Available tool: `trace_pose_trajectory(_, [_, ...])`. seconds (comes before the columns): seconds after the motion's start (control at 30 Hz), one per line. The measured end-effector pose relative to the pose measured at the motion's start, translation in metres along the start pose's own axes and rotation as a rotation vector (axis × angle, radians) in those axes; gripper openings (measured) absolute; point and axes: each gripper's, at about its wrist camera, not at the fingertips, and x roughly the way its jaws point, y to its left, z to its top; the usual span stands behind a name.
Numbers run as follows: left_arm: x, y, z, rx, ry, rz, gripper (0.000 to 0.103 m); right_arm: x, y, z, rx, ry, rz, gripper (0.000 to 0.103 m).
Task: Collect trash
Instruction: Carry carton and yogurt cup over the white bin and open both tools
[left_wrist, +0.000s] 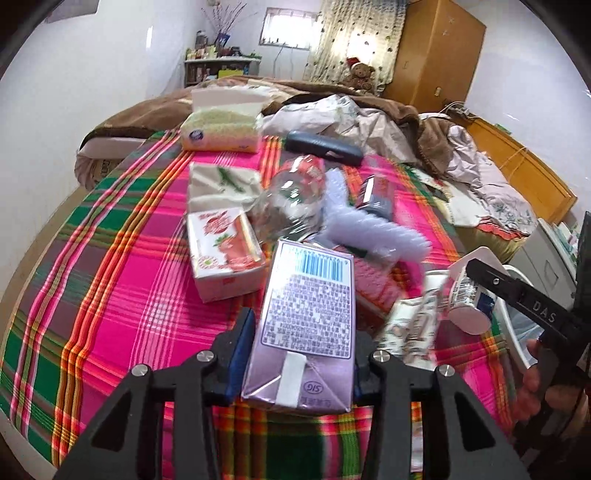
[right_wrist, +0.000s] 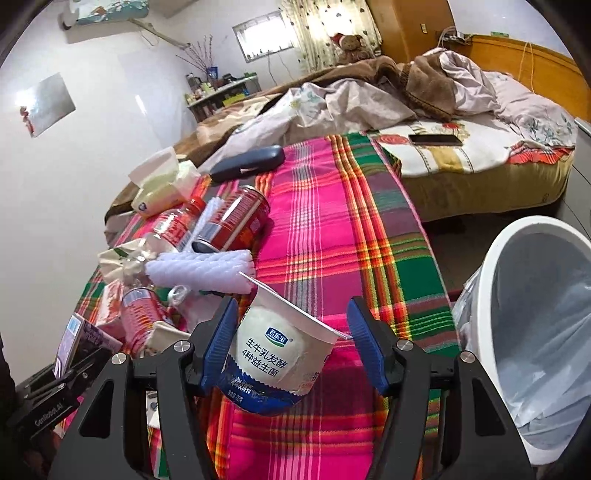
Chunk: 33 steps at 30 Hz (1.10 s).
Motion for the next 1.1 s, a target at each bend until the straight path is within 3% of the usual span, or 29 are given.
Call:
trace_pose_trajectory(0.37, [-0.022,-0.059,0.007,0.096,-0.047,-0.075,0.044,-0.052,-0.023,0.006,0.002,-0.095,-0.013,0.063])
trace_pose_trajectory(0.7, [-0.020,-0.135,0.009,0.204,-0.051,-0.169,0.044,-0.091,-0.072,0.009,0.036,-0.162,-0.093,0.063])
trace_pose_trajectory(1.1, [-0.005,-0.237,0.000,0.337,-0.030,-0.274,0.044,-0.109,-0.133,0.006,0.076,-0.177,-0.221,0.063])
